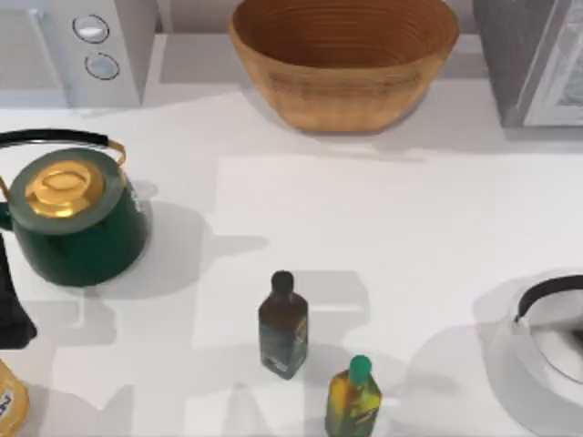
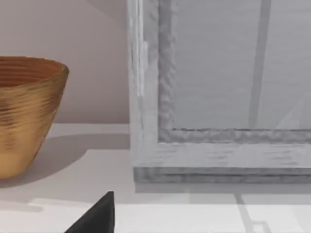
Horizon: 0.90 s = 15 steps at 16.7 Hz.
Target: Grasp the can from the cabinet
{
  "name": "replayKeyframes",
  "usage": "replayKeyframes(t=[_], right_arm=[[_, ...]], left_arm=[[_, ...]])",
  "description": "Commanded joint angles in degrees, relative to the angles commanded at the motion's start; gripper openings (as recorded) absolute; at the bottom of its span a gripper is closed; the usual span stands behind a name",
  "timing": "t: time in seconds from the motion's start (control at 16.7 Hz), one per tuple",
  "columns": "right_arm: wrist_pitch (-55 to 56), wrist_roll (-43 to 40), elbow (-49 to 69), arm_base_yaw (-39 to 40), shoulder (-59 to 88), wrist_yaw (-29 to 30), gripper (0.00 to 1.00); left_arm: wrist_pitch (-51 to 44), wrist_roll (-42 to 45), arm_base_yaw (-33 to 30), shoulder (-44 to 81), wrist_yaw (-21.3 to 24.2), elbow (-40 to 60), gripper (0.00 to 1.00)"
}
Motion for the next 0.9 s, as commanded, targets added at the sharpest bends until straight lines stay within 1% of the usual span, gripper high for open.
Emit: replayKeyframes(t=[0.24,0.42,0.66,0.9], right_arm=[[-0.42,0.06,1.74,0.19,1.24,0.17,1.00],[-2.05,0.25,8.48,0.92,6.14,0.86,1.00],[-5.61,0.59,23.20,2.51,17.05,2.44,1.00],[-10.10,0.97,41.91,4.50,31.03,4.48,1.00]], left_arm=[[0.00,0.00,0.00,0.00,0.00,0.00,1.00],[0.00,0.00,0.00,0.00,0.00,0.00,1.00],[0.00,0.00,0.00,0.00,0.00,0.00,1.00],[0.00,0.00,0.00,0.00,0.00,0.00,1.00]])
